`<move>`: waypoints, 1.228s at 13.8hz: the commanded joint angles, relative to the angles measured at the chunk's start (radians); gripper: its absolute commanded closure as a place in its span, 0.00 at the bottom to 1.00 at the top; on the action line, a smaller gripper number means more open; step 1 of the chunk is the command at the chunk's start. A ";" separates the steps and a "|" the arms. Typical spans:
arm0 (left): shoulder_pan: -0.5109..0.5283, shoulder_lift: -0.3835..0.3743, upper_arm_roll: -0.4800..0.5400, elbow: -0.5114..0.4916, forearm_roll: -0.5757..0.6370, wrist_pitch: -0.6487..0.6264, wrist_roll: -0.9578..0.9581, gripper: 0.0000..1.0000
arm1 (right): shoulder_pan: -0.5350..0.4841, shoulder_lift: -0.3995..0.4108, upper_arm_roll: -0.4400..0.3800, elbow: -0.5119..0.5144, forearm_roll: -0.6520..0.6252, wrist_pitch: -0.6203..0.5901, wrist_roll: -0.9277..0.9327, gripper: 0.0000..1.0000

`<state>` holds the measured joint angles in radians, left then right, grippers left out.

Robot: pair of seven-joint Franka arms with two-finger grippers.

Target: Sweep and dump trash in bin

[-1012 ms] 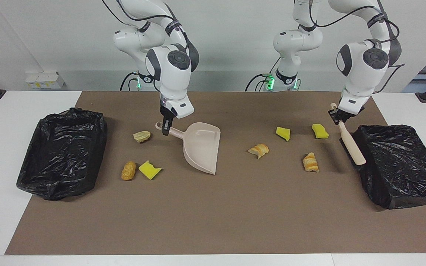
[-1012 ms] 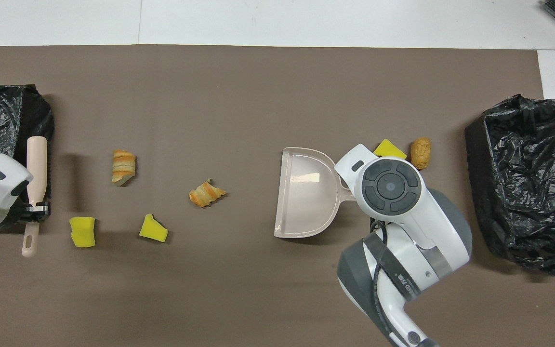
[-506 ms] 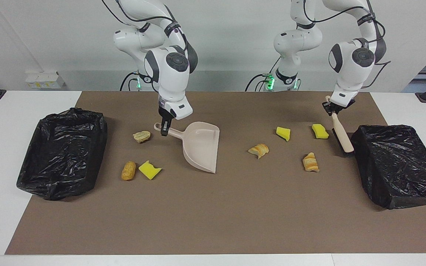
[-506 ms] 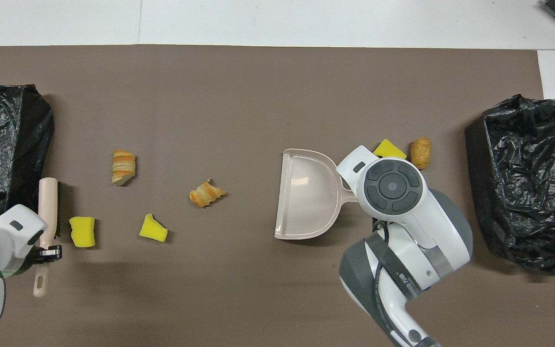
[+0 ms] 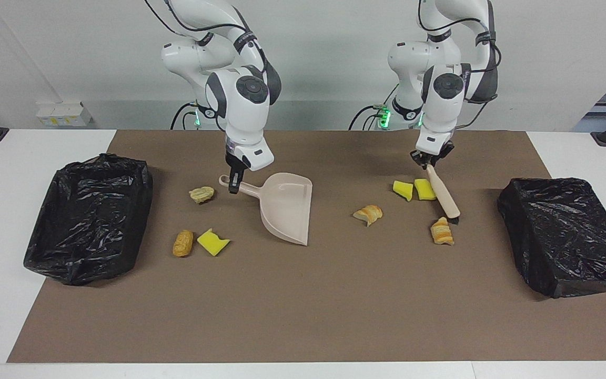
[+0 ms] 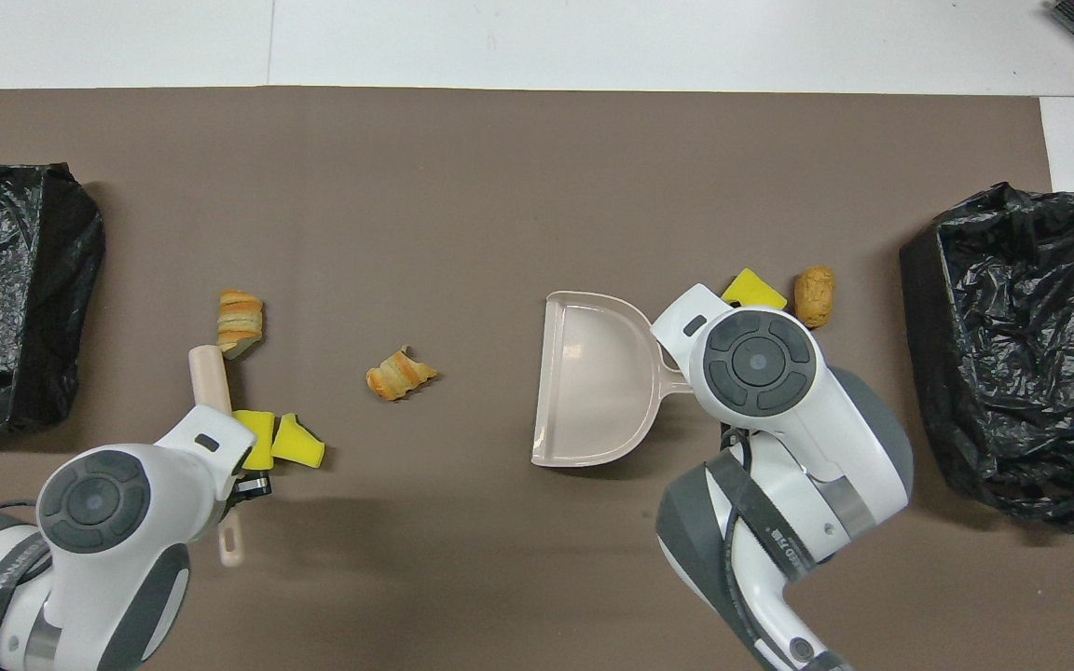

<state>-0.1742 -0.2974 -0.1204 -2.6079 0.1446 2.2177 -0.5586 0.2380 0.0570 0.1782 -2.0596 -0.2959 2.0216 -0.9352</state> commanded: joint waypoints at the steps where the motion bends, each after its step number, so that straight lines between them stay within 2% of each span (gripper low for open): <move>1: -0.085 0.108 0.016 0.075 -0.054 0.034 -0.067 1.00 | -0.013 -0.029 0.009 -0.037 -0.009 0.022 -0.037 1.00; 9: -0.295 0.296 0.015 0.276 -0.284 0.039 -0.076 1.00 | -0.002 -0.039 0.009 -0.046 0.001 0.019 -0.065 1.00; 14: -0.367 0.409 0.008 0.402 -0.384 0.047 -0.063 1.00 | -0.002 -0.049 0.009 -0.065 0.010 0.023 -0.068 1.00; 17: -0.367 0.449 -0.060 0.431 -0.453 0.088 -0.060 1.00 | -0.003 -0.066 0.009 -0.103 0.047 0.052 -0.067 1.00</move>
<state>-0.5249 0.0951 -0.1482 -2.2147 -0.2536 2.2734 -0.6341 0.2423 0.0376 0.1825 -2.0947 -0.2877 2.0337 -0.9647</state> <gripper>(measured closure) 0.744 0.665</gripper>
